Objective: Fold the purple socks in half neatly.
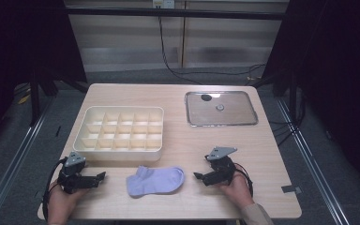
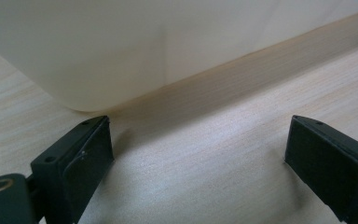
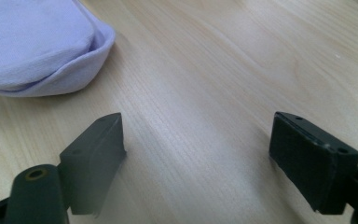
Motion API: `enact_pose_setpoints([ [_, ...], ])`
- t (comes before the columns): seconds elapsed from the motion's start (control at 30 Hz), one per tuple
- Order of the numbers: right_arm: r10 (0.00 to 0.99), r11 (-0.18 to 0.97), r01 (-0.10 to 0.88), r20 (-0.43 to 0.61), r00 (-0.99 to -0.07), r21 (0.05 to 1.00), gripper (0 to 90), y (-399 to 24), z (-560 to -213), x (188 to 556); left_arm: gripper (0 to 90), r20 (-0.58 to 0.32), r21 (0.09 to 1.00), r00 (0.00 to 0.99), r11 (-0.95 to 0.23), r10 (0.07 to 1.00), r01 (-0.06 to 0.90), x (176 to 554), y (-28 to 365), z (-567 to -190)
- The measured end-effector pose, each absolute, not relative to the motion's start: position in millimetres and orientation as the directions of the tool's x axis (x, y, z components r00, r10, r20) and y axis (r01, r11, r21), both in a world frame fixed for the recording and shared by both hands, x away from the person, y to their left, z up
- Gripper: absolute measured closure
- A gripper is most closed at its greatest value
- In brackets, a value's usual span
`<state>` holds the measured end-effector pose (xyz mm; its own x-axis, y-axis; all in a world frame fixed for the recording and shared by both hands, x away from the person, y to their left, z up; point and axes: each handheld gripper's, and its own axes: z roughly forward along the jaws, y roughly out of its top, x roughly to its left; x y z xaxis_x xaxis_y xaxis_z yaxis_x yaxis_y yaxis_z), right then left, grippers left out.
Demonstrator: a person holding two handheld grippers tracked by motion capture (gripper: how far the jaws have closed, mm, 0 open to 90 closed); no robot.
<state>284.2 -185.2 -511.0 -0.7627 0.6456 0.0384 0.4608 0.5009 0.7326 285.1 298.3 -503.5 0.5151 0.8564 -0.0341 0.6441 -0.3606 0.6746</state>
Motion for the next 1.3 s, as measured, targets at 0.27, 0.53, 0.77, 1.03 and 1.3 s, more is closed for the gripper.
enact_pose_setpoints([
  [0.27,0.65,0.496,0.472,0.048,-0.758,0.729,30.4,-188,-507,280,16.6,-0.067,0.608,0.505,-0.366,0.86,0.704,284,290,-493],
  [0.53,0.611,0.509,0.423,0.032,-0.791,0.75,42.1,-182,-497,270,29.4,-0.145,0.583,0.571,-0.396,0.808,0.709,279,271,-480],
  [0.77,0.577,0.514,0.416,0.057,-0.815,0.75,57.9,-182,-494,266,35.4,-0.195,0.54,0.635,-0.459,0.747,0.706,274,241,-466],
  [1.03,0.536,0.541,0.397,0.059,-0.842,0.741,76.5,-176,-490,262,39.1,-0.253,0.508,0.636,-0.459,0.729,0.729,271,228,-460],
  [1.3,0.501,0.572,0.386,0.064,-0.863,0.724,81.8,-166,-490,259,41.3,-0.252,0.506,0.675,-0.5,0.693,0.703,267,210,-458],
])
